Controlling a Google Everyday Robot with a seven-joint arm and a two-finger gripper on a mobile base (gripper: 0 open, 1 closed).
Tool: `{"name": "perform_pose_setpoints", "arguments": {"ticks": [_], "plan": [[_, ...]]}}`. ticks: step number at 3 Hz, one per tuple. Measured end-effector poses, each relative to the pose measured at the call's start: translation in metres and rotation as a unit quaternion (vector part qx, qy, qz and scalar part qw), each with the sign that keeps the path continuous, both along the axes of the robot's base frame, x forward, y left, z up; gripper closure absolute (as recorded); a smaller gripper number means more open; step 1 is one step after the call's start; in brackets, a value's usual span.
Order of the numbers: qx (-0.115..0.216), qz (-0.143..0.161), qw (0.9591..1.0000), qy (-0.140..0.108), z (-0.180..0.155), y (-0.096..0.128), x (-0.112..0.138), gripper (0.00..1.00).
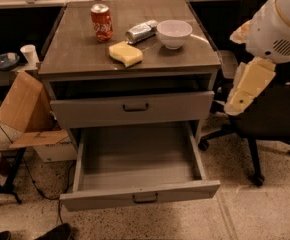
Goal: Place redbull can into middle drawer
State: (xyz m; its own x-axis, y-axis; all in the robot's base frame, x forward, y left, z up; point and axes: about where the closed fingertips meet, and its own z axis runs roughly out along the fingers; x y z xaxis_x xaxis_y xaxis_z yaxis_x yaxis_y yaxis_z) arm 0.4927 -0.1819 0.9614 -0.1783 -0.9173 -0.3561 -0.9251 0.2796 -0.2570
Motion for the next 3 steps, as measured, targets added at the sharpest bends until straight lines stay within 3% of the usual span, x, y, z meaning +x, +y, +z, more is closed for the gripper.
{"name": "perform_pose_setpoints", "arguments": {"ticks": [1,2,3], "plan": [[0.019,-0.012,0.9995,-0.021,-0.004,0.023,0.051,0.0],[0.037,-0.043,0.9976,-0.041,0.003,0.038,0.088,0.0],[0.059,-0.096,0.9918,-0.059,0.003,0.056,0.125,0.0]]}}
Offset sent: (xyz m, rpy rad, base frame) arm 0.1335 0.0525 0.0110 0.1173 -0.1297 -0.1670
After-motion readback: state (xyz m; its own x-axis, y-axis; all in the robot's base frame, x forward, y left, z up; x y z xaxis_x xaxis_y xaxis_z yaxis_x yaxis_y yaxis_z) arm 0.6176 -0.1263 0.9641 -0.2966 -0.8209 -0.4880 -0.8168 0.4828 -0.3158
